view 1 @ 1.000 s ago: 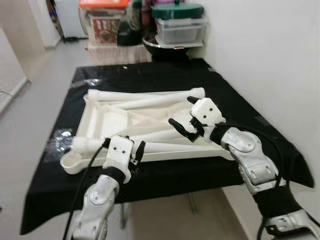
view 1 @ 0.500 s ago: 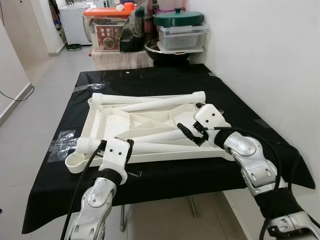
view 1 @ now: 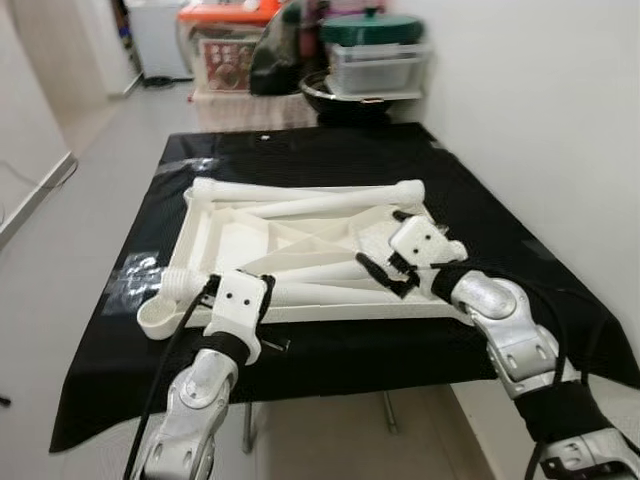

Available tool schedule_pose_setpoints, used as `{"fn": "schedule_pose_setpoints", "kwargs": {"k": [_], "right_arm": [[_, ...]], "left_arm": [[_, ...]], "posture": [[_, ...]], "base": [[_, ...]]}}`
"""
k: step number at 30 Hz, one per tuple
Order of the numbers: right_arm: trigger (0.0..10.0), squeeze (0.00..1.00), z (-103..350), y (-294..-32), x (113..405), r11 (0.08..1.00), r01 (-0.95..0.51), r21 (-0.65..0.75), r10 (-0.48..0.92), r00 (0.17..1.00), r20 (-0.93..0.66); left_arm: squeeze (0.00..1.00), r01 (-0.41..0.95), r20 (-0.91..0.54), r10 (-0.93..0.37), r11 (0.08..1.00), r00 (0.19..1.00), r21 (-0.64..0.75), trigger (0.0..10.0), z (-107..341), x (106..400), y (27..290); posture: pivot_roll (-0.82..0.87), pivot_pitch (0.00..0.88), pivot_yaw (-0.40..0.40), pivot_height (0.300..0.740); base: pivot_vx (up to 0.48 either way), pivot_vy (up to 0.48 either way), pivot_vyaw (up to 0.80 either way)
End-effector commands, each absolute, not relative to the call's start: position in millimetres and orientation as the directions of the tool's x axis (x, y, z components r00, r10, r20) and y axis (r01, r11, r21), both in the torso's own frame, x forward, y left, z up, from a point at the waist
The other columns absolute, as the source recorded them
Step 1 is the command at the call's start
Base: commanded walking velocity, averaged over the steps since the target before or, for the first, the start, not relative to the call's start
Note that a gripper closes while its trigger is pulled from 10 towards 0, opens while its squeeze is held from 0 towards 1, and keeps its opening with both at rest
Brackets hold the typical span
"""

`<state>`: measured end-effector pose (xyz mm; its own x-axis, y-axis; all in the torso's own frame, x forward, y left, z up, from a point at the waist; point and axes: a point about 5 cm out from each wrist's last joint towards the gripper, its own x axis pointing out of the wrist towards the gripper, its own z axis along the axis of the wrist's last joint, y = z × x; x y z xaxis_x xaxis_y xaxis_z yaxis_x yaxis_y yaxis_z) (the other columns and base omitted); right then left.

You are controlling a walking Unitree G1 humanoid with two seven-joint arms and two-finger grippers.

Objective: Building children table

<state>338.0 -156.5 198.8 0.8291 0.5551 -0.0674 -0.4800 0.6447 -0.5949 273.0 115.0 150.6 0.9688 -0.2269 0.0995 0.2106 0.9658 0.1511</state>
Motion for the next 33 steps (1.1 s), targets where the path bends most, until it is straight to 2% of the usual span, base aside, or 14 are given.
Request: {"fn": "schedule_pose_setpoints", "kwargs": {"k": [1,2,5,6,15,31,33], "right_arm": [[10.0,0.00,201,-152,334,0.644,-0.515,-0.566,0.596,0.801,-0.050],[10.0,0.00,198,-154,334,0.616,-0.516,-0.595,0.589,0.803,-0.086],[10.0,0.00,198,-154,333,0.611,-0.512,-0.604,0.590,0.803,-0.084],[10.0,0.00,195,-155,336,0.595,-0.458,-0.660,0.536,0.838,-0.098],[10.0,0.00,195,-155,334,0.578,-0.484,-0.657,0.566,0.818,-0.105],[10.0,0.00,191,-148,331,0.558,-0.520,-0.647,0.596,0.794,-0.125],[10.0,0.00,190,-148,330,0.561,-0.523,-0.641,0.598,0.792,-0.123]], "left_arm": [[0.00,0.235,0.071,-0.248,0.960,0.966,0.149,10.0,146,272,112],[0.00,0.243,0.072,-0.256,0.959,0.964,0.148,10.0,147,272,111],[0.00,0.248,0.074,-0.260,0.958,0.963,0.147,10.0,147,271,110],[0.00,0.260,0.069,-0.272,0.955,0.960,0.138,10.0,146,271,109],[0.00,0.275,0.063,-0.283,0.954,0.957,0.117,10.0,146,271,107],[0.00,0.221,0.056,-0.226,0.972,0.973,0.079,10.0,142,277,113],[0.00,0.215,0.042,-0.219,0.973,0.975,0.082,10.0,140,277,114]], "posture": [[-0.07,0.002,-0.019,0.740],[-0.07,0.005,-0.019,0.740],[-0.07,0.005,-0.018,0.740],[-0.08,0.007,-0.018,0.740],[-0.08,0.008,-0.022,0.740],[-0.08,0.000,-0.022,0.740],[-0.08,0.000,-0.022,0.740]], "base": [[0.000,0.000,0.00],[0.000,0.000,0.00],[0.000,-0.172,0.00],[0.000,-0.356,0.00],[0.000,-0.426,0.00],[0.000,0.000,0.00],[0.000,0.480,0.00]]}}
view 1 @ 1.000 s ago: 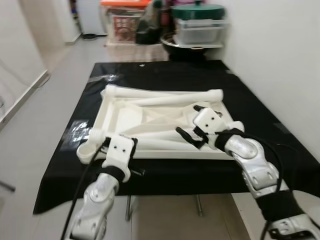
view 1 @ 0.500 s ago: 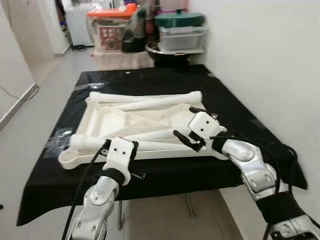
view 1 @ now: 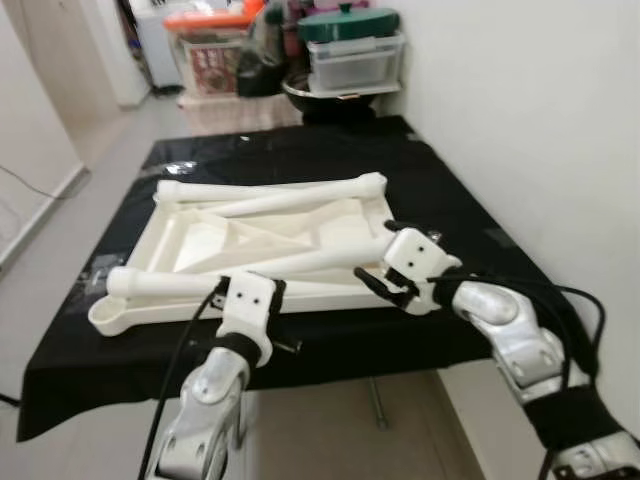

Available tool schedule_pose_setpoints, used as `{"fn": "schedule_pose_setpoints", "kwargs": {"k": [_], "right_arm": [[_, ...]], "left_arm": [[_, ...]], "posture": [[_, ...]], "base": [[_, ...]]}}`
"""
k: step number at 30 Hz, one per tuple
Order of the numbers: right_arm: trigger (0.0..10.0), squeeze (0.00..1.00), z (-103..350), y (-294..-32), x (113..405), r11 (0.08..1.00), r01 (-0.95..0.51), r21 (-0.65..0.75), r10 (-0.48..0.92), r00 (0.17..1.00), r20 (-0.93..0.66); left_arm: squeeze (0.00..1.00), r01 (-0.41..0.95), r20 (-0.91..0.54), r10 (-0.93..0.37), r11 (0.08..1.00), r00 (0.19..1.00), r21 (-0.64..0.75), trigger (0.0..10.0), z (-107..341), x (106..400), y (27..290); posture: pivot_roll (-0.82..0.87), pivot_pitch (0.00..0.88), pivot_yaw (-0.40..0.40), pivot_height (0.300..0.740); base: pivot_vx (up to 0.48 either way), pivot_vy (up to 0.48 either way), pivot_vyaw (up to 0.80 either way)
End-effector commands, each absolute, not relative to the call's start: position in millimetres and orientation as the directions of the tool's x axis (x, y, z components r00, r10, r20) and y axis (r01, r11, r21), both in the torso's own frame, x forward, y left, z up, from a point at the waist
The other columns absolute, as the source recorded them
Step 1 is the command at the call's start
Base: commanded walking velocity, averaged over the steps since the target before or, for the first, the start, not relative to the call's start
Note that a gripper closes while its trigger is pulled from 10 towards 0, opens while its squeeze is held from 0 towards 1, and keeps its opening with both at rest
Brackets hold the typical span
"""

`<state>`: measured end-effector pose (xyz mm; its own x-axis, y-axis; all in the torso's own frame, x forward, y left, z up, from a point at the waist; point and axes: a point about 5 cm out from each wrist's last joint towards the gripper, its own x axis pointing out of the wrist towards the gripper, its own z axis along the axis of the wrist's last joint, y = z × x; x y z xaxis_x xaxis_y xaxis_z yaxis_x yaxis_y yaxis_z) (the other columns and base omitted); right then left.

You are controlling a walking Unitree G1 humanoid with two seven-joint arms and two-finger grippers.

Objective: Building children table

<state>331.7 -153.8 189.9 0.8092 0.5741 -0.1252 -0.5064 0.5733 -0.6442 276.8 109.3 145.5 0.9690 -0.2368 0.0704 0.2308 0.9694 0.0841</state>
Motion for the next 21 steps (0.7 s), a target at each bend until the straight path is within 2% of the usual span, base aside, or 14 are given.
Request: {"fn": "schedule_pose_setpoints", "kwargs": {"k": [1,2,13,15,16,18,19,21], "right_arm": [[10.0,0.00,189,-147,330,0.563,-0.528,-0.636,0.600,0.790,-0.125],[10.0,0.00,189,-147,330,0.563,-0.528,-0.636,0.600,0.790,-0.125],[10.0,0.00,197,-141,342,0.564,-0.536,-0.628,0.589,0.794,-0.150],[10.0,0.00,196,-140,351,0.402,-0.581,-0.708,0.573,0.762,-0.301],[10.0,0.00,196,-140,351,0.402,-0.581,-0.708,0.573,0.762,-0.301],[10.0,0.00,198,-142,354,0.296,-0.621,-0.726,0.560,0.728,-0.395],[10.0,0.00,198,-142,354,0.296,-0.621,-0.726,0.560,0.728,-0.395],[10.0,0.00,211,-138,360,0.197,-0.668,-0.717,0.562,0.677,-0.476]], "left_arm": [[0.00,0.208,0.030,-0.212,0.973,0.977,0.097,10.0,138,277,115],[0.00,0.208,0.030,-0.212,0.973,0.977,0.097,10.0,138,277,115],[0.00,0.210,0.042,-0.216,0.971,0.975,0.111,10.0,139,274,114],[0.00,0.225,0.037,-0.230,0.969,0.972,0.105,10.0,139,272,113],[0.00,0.225,0.037,-0.230,0.969,0.972,0.105,10.0,139,272,113],[0.00,0.240,0.033,-0.244,0.965,0.969,0.103,10.0,139,270,111],[0.00,0.240,0.033,-0.244,0.965,0.969,0.103,10.0,139,270,111],[0.00,0.268,0.026,-0.271,0.959,0.962,0.094,10.0,137,267,108]], "posture": [[-0.08,0.000,-0.024,0.740],[-0.08,0.000,-0.024,0.740],[-0.07,0.000,-0.019,0.740],[-0.07,0.014,-0.016,0.740],[-0.07,0.014,-0.016,0.740],[-0.07,0.027,-0.022,0.740],[-0.07,0.027,-0.022,0.740],[-0.07,0.035,-0.042,0.740]], "base": [[0.000,0.480,0.00],[0.000,0.480,0.00],[0.000,0.000,0.00],[0.000,0.000,0.00],[0.000,0.000,0.00],[0.000,0.000,0.00],[0.000,0.000,0.00],[0.000,0.000,0.00]]}}
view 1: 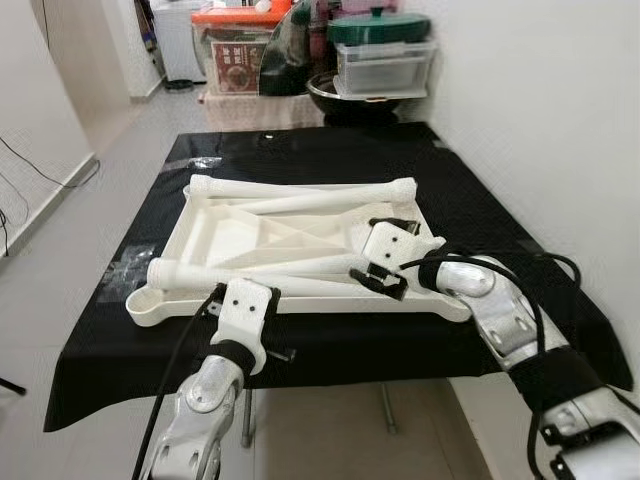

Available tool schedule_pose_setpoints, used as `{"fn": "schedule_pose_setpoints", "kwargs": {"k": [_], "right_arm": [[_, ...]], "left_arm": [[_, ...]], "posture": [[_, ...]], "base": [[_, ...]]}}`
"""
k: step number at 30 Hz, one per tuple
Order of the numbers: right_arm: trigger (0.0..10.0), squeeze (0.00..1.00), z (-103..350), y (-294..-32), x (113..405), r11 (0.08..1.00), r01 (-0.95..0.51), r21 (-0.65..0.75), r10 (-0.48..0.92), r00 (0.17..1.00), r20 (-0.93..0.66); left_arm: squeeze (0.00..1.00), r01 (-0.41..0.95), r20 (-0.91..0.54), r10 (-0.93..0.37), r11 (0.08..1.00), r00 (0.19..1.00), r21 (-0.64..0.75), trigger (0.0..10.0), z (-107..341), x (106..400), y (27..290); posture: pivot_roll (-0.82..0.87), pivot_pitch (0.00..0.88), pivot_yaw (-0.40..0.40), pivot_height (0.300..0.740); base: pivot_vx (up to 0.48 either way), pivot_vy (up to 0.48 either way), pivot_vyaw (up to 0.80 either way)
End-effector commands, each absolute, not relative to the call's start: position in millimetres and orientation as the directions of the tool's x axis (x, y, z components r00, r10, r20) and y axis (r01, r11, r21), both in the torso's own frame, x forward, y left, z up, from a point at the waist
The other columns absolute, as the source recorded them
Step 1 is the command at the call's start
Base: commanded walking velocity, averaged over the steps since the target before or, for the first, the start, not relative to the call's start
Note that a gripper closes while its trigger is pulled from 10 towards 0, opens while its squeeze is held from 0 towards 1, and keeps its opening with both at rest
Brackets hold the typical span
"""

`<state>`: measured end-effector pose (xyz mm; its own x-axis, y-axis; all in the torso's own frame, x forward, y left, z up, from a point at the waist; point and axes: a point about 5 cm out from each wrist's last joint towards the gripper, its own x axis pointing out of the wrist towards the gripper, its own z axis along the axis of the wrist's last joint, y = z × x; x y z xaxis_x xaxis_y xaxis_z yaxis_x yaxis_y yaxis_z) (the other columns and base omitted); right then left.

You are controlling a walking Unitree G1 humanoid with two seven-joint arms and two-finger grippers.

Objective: Building children table

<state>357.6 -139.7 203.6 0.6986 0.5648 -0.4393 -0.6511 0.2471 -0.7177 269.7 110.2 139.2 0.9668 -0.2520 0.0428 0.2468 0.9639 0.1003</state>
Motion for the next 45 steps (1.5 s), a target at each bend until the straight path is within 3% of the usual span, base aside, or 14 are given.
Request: {"fn": "schedule_pose_setpoints", "kwargs": {"k": [1,7,11,18,28,36,37,38,39,40,41,42,45], "right_arm": [[10.0,0.00,219,-133,362,0.162,-0.684,-0.711,0.574,0.652,-0.496],[10.0,0.00,243,-102,383,0.196,-0.653,-0.732,0.565,0.685,-0.460],[10.0,0.00,239,-85,395,0.152,-0.642,-0.751,0.493,0.708,-0.505],[10.0,0.00,226,-83,397,0.101,-0.701,-0.706,0.421,0.673,-0.608],[10.0,0.00,226,-94,407,0.216,-0.733,-0.644,0.308,0.678,-0.668],[9.8,0.00,223,-100,409,0.226,-0.745,-0.628,0.242,0.667,-0.704],[8.9,0.00,223,-100,409,0.229,-0.742,-0.630,0.237,0.670,-0.703],[4.8,0.00,223,-100,410,0.231,-0.740,-0.632,0.233,0.673,-0.702],[4.8,0.00,223,-100,410,0.233,-0.739,-0.632,0.230,0.673,-0.703],[2.8,0.00,223,-99,410,0.235,-0.740,-0.630,0.228,0.672,-0.704],[2.8,0.00,222,-99,410,0.235,-0.741,-0.629,0.227,0.671,-0.706],[0.2,0.00,222,-98,410,0.236,-0.742,-0.628,0.226,0.670,-0.707],[0.0,0.00,221,-99,410,0.227,-0.744,-0.628,0.219,0.668,-0.712]], "left_arm": [[0.00,0.280,0.023,-0.283,0.956,0.959,0.089,10.0,137,266,106],[0.00,0.294,0.018,-0.297,0.952,0.955,0.081,10.0,135,261,103],[0.00,0.280,0.026,-0.282,0.958,0.959,0.067,10.0,137,255,104],[0.00,0.277,0.025,-0.279,0.959,0.960,0.055,10.0,139,249,104],[0.00,0.279,0.016,-0.279,0.960,0.960,0.026,10.0,140,241,102],[0.00,0.279,0.012,-0.279,0.960,0.960,0.020,10.0,142,240,101],[0.00,0.278,0.012,-0.278,0.960,0.960,0.019,10.0,143,240,101],[0.00,0.278,0.012,-0.278,0.961,0.961,0.019,10.0,143,239,100],[0.00,0.276,0.012,-0.277,0.961,0.961,0.017,10.0,143,240,100],[0.00,0.275,0.012,-0.275,0.961,0.961,0.016,10.0,143,240,100],[0.00,0.274,0.011,-0.274,0.962,0.962,0.014,10.0,143,240,100],[0.00,0.274,0.011,-0.274,0.962,0.962,0.014,10.0,144,240,100],[0.00,0.271,0.010,-0.272,0.962,0.962,0.010,10.0,144,239,100]], "posture": [[-0.07,0.036,-0.046,0.740],[-0.05,0.055,-0.078,0.740],[-0.03,0.073,-0.093,0.740],[-0.03,0.100,-0.100,0.740],[-0.03,0.134,-0.105,0.740],[-0.03,0.141,-0.110,0.740],[-0.03,0.142,-0.112,0.740],[-0.03,0.142,-0.112,0.740],[-0.03,0.142,-0.114,0.740],[-0.03,0.142,-0.115,0.740],[-0.02,0.142,-0.116,0.740],[-0.02,0.142,-0.116,0.740],[-0.03,0.143,-0.118,0.740]], "base": [[0.000,0.000,0.00],[0.000,0.000,0.00],[0.000,0.000,0.00],[0.000,0.000,0.00],[0.000,0.000,0.00],[0.000,0.000,0.00],[0.000,0.000,0.00],[0.000,0.000,0.00],[0.000,0.000,0.00],[0.000,0.000,0.00],[0.000,0.000,0.00],[0.000,0.000,0.00],[0.000,0.000,0.00]]}}
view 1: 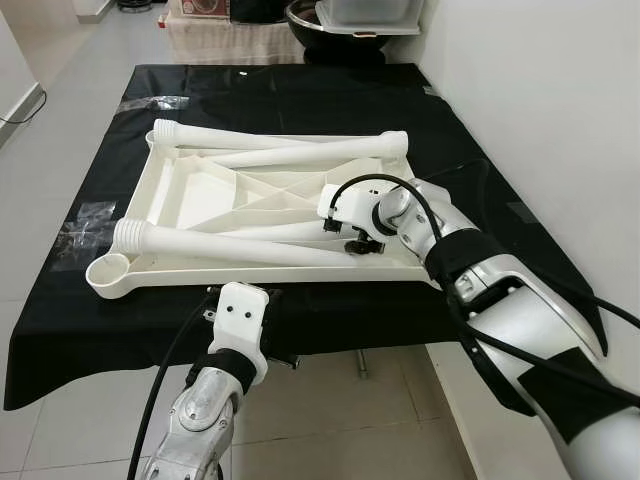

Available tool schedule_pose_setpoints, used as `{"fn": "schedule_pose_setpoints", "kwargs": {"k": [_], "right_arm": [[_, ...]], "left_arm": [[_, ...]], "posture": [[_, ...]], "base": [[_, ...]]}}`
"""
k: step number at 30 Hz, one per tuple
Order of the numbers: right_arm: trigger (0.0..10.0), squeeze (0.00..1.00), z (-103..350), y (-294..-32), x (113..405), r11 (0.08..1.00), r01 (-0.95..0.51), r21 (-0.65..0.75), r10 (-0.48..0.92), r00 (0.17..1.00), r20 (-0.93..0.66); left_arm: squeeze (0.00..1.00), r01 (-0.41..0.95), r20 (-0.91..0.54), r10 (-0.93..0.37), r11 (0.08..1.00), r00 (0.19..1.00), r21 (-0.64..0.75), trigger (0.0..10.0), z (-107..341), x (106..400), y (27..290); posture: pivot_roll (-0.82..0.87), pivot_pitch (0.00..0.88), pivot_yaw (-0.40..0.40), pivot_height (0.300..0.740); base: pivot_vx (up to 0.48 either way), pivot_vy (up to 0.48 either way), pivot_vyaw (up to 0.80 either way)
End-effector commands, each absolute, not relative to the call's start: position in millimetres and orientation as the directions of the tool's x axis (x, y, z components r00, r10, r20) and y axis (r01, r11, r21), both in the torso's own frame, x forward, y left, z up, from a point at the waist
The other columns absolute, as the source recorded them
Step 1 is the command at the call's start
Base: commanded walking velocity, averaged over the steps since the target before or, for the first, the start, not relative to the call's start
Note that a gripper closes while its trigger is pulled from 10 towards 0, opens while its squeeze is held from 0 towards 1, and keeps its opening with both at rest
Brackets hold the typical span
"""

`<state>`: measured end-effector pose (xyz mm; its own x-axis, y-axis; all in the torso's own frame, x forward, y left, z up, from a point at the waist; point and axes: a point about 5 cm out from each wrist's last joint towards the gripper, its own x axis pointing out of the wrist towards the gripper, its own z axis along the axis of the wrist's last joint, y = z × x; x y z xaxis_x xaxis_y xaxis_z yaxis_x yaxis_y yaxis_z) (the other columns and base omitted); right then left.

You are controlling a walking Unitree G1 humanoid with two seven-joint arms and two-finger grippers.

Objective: Building children table

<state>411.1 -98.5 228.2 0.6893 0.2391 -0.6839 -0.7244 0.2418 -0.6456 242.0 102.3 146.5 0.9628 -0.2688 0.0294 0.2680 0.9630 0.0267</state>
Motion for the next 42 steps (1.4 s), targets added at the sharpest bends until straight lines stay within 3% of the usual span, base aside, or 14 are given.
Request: {"fn": "schedule_pose_setpoints", "kwargs": {"k": [1,15,16,20,21,22,29,35,37,38,39,40,41,42], "right_arm": [[0.0,0.00,221,-99,410,0.222,-0.744,-0.630,0.215,0.667,-0.713],[0.3,0.00,224,-104,412,0.162,-0.725,-0.669,0.197,0.688,-0.698],[10.0,0.00,229,-104,413,0.158,-0.707,-0.689,0.210,0.706,-0.676],[10.0,0.00,233,-102,414,0.143,-0.698,-0.701,0.235,0.712,-0.661],[10.0,0.53,236,-98,414,0.170,-0.695,-0.698,0.271,0.714,-0.645],[10.0,1.00,240,-94,414,0.188,-0.693,-0.696,0.311,0.715,-0.627],[10.0,1.00,269,-82,413,0.298,-0.691,-0.659,0.506,0.700,-0.504],[10.0,1.00,277,-87,414,0.295,-0.675,-0.677,0.533,0.704,-0.470],[10.0,1.00,283,-88,415,0.356,-0.645,-0.676,0.559,0.727,-0.399],[10.0,0.29,290,-86,415,0.454,-0.627,-0.633,0.607,0.738,-0.296],[10.0,0.29,290,-86,415,0.454,-0.627,-0.633,0.607,0.738,-0.296],[10.0,0.00,295,-86,415,0.521,-0.616,-0.591,0.631,0.744,-0.218],[10.0,0.00,295,-86,415,0.521,-0.616,-0.591,0.631,0.744,-0.218],[10.0,0.00,303,-87,415,0.615,-0.578,-0.537,0.645,0.760,-0.080]], "left_arm": [[0.00,0.271,0.010,-0.271,0.963,0.963,0.008,10.0,144,239,100],[0.00,0.268,0.004,-0.268,0.964,0.964,-0.006,10.0,142,238,98],[0.00,0.267,0.001,-0.267,0.964,0.964,-0.006,10.0,142,238,98],[0.00,0.268,-0.001,-0.268,0.963,0.963,-0.005,10.0,141,238,98],[0.00,0.269,-0.001,-0.269,0.963,0.963,-0.004,10.0,141,238,98],[0.00,0.269,0.000,-0.269,0.963,0.963,-0.003,10.0,141,238,98],[0.00,0.265,0.008,-0.265,0.964,0.964,0.005,10.0,144,238,98],[0.00,0.264,0.018,-0.264,0.964,0.964,0.015,10.0,145,240,100],[0.00,0.257,0.028,-0.257,0.966,0.966,0.021,10.0,147,242,102],[0.00,0.252,0.036,-0.253,0.967,0.967,0.028,10.0,149,243,103],[0.00,0.252,0.036,-0.253,0.967,0.967,0.028,10.0,149,243,103],[0.00,0.249,0.042,-0.251,0.968,0.967,0.033,10.0,150,244,103],[0.00,0.249,0.042,-0.251,0.968,0.967,0.033,10.0,150,244,103],[0.00,0.235,0.052,-0.238,0.971,0.970,0.053,10.0,152,247,106]], "posture": [[-0.03,0.144,-0.118,0.740],[-0.03,0.131,-0.121,0.740],[-0.03,0.127,-0.120,0.740],[-0.03,0.126,-0.119,0.740],[-0.03,0.125,-0.121,0.740],[-0.03,0.125,-0.121,0.740],[-0.02,0.132,-0.117,0.740],[-0.02,0.128,-0.116,0.740],[-0.02,0.120,-0.113,0.740],[-0.02,0.112,-0.114,0.740],[-0.02,0.112,-0.114,0.740],[-0.02,0.110,-0.114,0.740],[-0.02,0.110,-0.114,0.740],[-0.02,0.106,-0.113,0.740]], "base": [[0.000,0.000,0.00],[0.000,0.000,0.00],[0.000,0.000,0.00],[0.000,0.000,0.00],[0.000,0.000,0.00],[0.000,0.000,0.00],[0.000,0.000,0.00],[0.000,0.000,0.00],[0.000,0.000,0.00],[0.000,0.000,0.00],[0.000,0.000,0.00],[0.000,0.000,0.00],[0.000,0.000,0.00],[0.000,0.000,0.00]]}}
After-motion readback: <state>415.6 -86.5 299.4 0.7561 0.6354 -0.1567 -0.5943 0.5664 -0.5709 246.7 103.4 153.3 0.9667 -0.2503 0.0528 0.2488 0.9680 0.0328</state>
